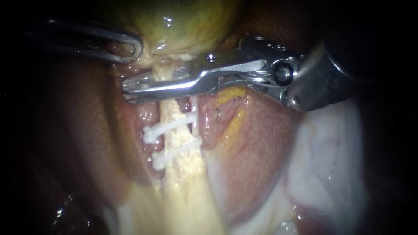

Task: Clipping third clip left tube

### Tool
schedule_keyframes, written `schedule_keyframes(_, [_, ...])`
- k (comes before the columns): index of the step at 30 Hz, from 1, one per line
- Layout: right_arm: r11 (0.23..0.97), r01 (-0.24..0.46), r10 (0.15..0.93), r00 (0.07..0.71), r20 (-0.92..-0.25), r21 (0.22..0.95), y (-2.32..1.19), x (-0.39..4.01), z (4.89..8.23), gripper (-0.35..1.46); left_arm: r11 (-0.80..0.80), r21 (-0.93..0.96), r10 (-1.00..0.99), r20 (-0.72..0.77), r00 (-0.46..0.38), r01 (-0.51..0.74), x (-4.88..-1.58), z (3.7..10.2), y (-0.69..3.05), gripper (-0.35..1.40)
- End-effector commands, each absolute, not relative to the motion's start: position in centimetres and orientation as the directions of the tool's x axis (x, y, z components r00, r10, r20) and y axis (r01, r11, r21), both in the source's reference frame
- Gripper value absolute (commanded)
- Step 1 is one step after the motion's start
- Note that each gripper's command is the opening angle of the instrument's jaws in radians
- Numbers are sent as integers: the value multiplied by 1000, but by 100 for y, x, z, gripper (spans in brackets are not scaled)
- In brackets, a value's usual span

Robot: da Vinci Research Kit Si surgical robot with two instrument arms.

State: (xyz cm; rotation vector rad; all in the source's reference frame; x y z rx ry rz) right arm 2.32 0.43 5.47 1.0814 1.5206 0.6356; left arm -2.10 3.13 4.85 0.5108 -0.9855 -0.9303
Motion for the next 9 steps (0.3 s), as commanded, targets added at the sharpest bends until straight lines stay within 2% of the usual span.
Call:
schedule_keyframes(1, [435,290,886,30,-462,853,42,232,549,-35,529,734,-848,477,232,427,-210,485,313,-35])
schedule_keyframes(9, [430,287,889,32,-457,856,43,231,549,-35,529,734,-848,477,232,427,-209,485,313,-35])
